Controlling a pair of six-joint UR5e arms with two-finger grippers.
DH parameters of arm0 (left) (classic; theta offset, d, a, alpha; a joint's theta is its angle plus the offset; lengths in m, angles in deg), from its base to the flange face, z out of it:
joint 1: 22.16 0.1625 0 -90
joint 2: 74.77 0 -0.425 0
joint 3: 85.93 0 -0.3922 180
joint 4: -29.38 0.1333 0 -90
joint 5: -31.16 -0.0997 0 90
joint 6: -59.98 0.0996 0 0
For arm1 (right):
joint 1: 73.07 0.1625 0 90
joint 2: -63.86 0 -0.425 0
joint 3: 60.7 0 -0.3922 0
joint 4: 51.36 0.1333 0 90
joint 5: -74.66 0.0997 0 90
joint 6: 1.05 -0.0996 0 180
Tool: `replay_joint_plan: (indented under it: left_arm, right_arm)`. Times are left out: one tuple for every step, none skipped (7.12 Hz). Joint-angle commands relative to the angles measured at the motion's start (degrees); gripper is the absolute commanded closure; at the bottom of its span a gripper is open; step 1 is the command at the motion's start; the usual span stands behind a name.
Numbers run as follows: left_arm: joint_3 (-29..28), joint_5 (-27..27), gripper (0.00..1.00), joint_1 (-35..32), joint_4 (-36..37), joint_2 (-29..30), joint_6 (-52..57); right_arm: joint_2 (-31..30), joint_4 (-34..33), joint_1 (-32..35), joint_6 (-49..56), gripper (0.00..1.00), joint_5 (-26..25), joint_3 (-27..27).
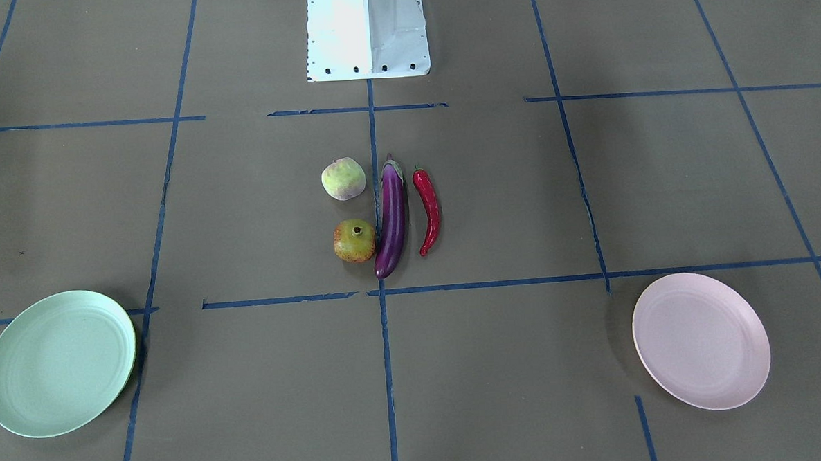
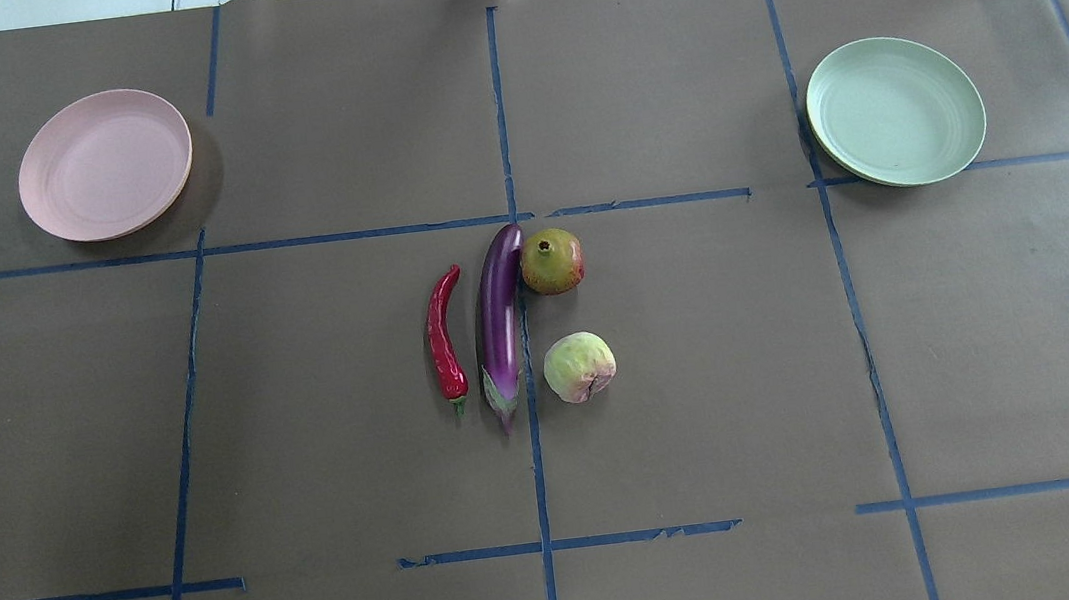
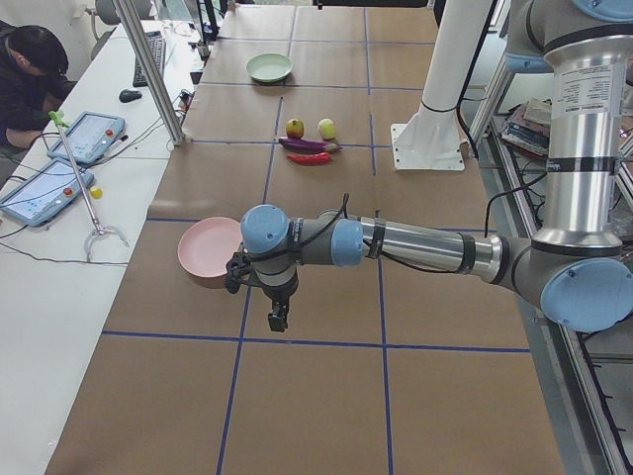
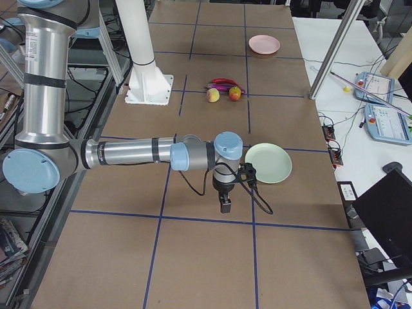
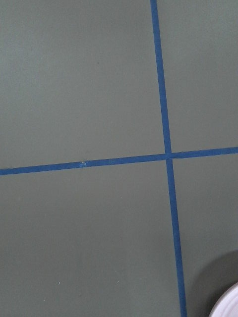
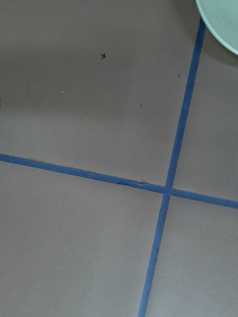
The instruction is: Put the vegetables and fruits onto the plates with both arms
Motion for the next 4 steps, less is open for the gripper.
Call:
replay_joint_plan:
  left_arm:
    - [-0.1,0.0,0.0,0.1,-0.1,0.0,0.0]
    - [0.1,0.0,0.0,0.1,-0.3,0.0,0.0]
    - [0.3,0.0,0.0,0.1,-0.4,0.1,0.1]
    - [1.7,-0.3,0.0,0.2,-0.1,-0.2,0.1]
  right_arm:
    - [0.0,0.0,0.0,0.0,0.0,0.0,0.0]
    - [0.1,0.0,-0.1,0.0,0.0,0.0,0.0]
    - [0.6,0.1,-0.1,0.0,0.0,0.0,0.0]
    - [1.1,0.2,-0.2,0.0,0.0,0.0,0.5]
